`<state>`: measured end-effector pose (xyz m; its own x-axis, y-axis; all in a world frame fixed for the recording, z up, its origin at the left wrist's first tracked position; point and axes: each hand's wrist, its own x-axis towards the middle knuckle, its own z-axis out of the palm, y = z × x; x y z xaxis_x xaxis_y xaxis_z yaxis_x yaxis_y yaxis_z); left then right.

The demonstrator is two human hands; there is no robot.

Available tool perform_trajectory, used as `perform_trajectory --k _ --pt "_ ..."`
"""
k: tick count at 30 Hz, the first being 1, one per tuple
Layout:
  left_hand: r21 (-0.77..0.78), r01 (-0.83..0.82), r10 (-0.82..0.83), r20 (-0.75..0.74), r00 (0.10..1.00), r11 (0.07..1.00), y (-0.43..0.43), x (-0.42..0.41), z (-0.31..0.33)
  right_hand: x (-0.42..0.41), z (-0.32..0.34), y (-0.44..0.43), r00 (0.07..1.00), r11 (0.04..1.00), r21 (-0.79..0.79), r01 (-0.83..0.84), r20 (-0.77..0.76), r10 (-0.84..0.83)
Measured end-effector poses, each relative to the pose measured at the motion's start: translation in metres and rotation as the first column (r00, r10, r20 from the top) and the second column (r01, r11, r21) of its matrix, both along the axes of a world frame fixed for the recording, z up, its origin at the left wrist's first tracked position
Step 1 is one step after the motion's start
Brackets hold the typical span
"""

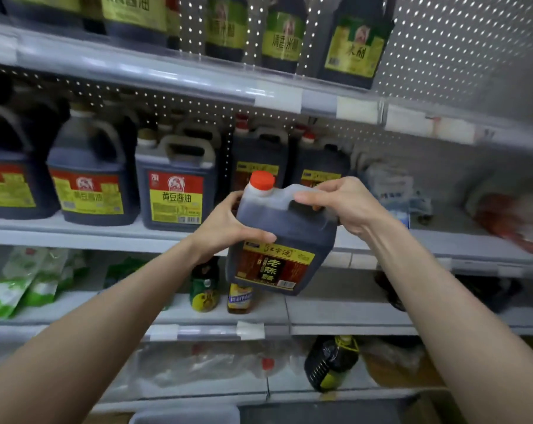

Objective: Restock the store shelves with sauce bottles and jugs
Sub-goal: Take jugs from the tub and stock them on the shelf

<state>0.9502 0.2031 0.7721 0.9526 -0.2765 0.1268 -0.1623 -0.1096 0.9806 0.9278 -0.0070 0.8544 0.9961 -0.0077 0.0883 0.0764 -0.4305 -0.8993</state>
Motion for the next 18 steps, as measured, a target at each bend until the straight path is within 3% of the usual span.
perform_trajectory --k 4,18 --pt "-0.032 -0.046 0.047 0.011 0.999 0.998 -0.028 0.027 0.009 0.035 0.011 -0.025 0.996 0.992 0.094 -0.090 0.014 0.089" --pt "-0.105 -0.223 0.218 -0.055 0.974 0.969 -0.026 0.101 0.004 0.161 -0.003 -0.018 0.988 0.989 0.038 -0.144 0.062 0.141"
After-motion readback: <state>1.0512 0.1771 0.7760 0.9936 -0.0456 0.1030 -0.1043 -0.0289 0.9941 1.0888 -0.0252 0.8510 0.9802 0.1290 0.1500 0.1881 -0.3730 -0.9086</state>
